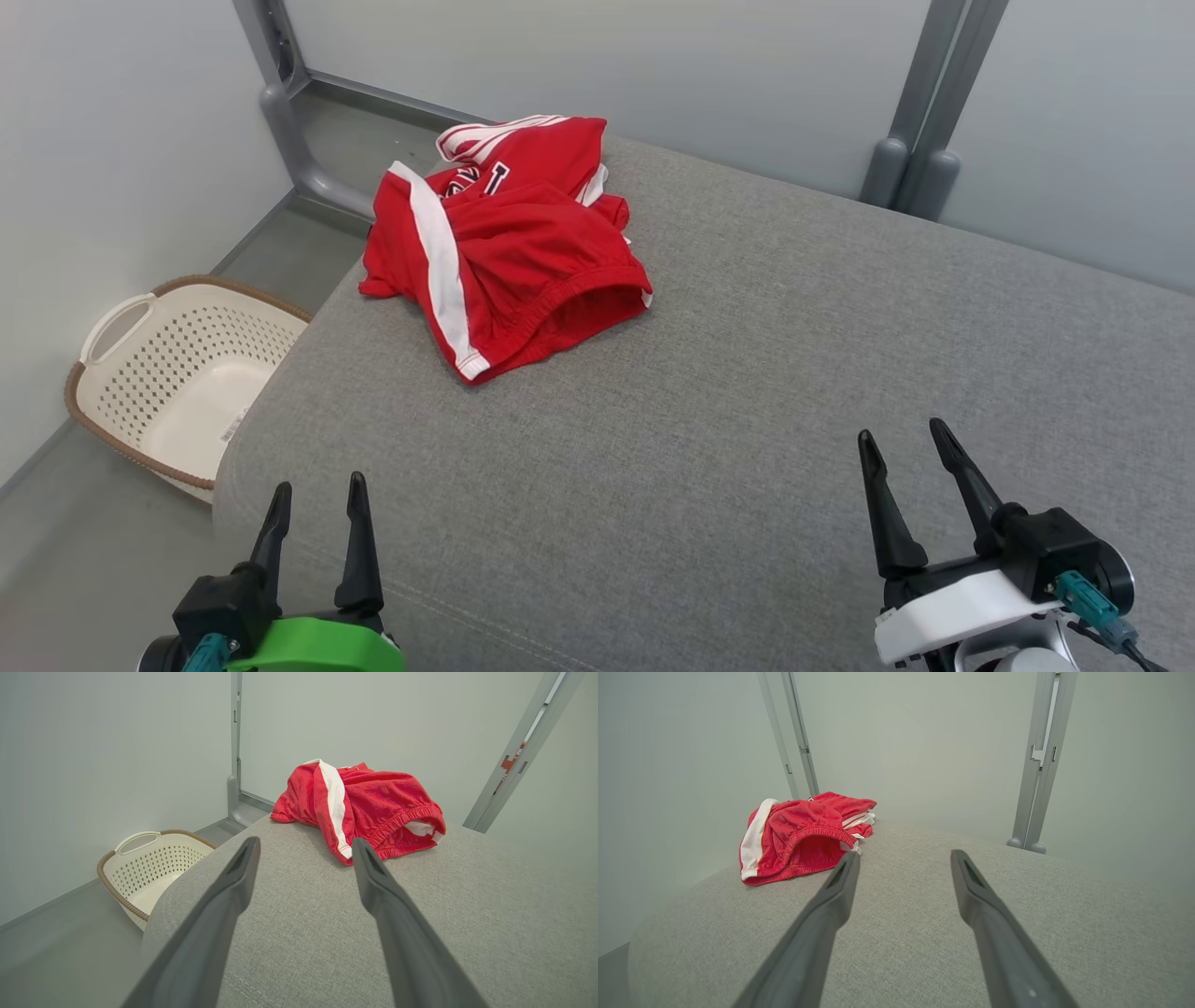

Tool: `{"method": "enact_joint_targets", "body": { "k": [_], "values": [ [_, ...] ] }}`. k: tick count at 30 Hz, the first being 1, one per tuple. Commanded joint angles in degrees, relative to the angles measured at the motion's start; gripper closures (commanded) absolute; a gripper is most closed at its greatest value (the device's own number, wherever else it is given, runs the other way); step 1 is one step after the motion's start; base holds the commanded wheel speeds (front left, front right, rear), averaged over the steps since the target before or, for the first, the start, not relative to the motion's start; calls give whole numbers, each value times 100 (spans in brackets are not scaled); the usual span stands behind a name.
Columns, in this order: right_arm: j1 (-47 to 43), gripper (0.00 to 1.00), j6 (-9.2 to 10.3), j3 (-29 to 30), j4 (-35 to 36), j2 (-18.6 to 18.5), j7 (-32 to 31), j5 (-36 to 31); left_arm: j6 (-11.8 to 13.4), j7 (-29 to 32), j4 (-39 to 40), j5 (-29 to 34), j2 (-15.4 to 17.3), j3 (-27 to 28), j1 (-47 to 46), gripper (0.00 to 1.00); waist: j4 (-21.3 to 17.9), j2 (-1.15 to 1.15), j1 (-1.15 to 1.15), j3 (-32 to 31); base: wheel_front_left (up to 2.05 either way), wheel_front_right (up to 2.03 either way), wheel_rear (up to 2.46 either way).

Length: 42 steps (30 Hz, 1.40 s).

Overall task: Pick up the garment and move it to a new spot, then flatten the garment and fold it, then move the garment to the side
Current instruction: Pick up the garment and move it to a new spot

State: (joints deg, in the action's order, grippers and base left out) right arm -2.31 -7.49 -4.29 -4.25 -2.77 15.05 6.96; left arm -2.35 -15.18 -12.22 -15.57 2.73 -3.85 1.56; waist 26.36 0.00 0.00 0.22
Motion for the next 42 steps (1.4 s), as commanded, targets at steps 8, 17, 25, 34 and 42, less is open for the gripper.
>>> {"method": "enact_joint_targets", "body": {
  "k": [8,17,25,34,42],
  "values": [
    [71,0,0,-5,-6,-21,20,-31,39,4,8,-107,28,142,9,0,-52,0,0,169,0,0,0],
    [271,0,-1,-53,73,-21,20,-204,-182,6,-599,28,68,93,-869,0,-435,0,0,533,0,0,0],
    [604,0,0,-181,147,-21,20,-346,-274,393,-1842,-228,187,104,-2213,0,-1005,0,0,1127,0,0,0],
    [1047,0,0,-252,235,-20,20,-339,-274,778,-3312,-724,444,493,-3267,0,-1605,0,0,1906,0,0,0],
    [1249,0,0,-268,269,-19,20,-301,-233,898,-4020,-953,645,698,-3692,0,-1815,0,0,2142,0,0,0]
  ]
}}
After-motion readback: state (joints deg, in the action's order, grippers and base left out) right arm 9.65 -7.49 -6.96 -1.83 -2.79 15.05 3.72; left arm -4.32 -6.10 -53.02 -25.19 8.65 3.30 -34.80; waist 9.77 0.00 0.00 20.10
